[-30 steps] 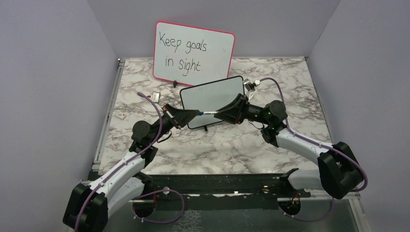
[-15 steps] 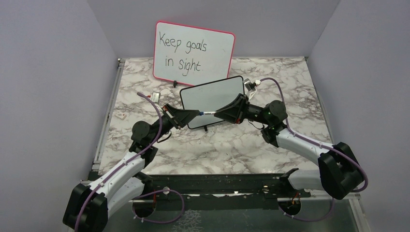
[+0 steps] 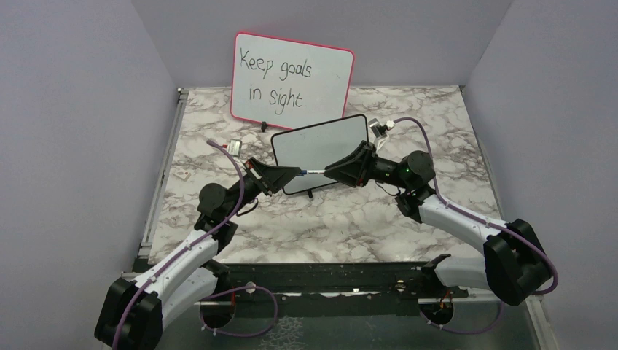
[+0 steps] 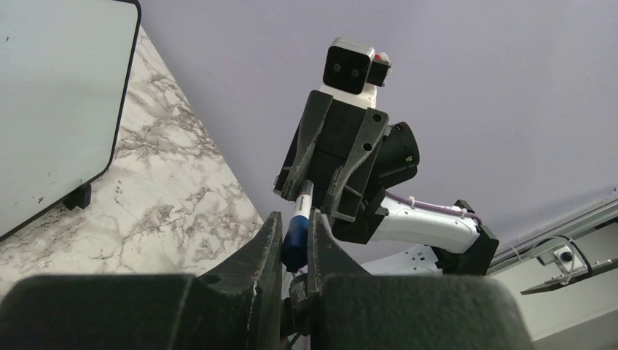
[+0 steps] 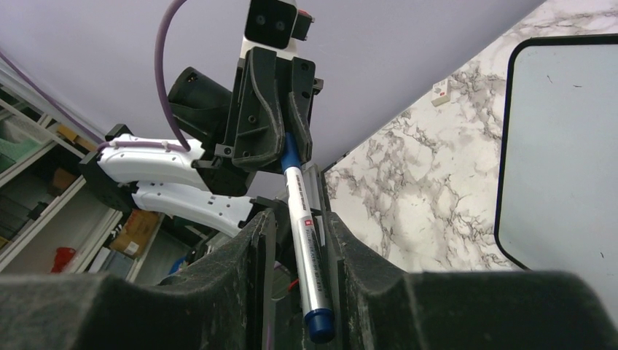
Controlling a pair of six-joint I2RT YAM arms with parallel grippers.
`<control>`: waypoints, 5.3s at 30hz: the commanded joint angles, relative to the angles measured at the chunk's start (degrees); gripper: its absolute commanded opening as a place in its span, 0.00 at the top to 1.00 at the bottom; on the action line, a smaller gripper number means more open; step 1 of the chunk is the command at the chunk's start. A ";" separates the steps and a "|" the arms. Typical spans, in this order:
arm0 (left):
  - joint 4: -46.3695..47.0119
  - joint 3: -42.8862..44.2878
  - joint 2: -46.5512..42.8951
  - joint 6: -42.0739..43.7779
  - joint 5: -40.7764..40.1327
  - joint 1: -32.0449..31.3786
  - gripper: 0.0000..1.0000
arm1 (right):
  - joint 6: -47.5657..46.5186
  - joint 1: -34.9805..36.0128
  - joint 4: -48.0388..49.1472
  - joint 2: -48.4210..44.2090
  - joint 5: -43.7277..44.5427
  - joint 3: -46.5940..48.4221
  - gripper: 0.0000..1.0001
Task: Write a sentence on the whiteboard
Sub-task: Open the whiteboard marker at the center of the board, then place the pen cap at the center of the board.
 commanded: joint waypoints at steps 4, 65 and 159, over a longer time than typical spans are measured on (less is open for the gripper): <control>0.13 0.70 1.18 1.62 2.74 0.26 1.00 | -2.71 -0.33 -2.85 -1.09 -2.04 2.94 0.67; -1.95 -5.78 -2.16 -0.59 -10.13 0.36 1.00 | -18.84 -4.47 -24.80 -11.48 -2.62 0.91 1.00; -65.96 28.65 7.20 46.56 -26.13 -5.99 0.12 | -44.50 -4.42 -56.05 -21.63 25.19 7.71 0.99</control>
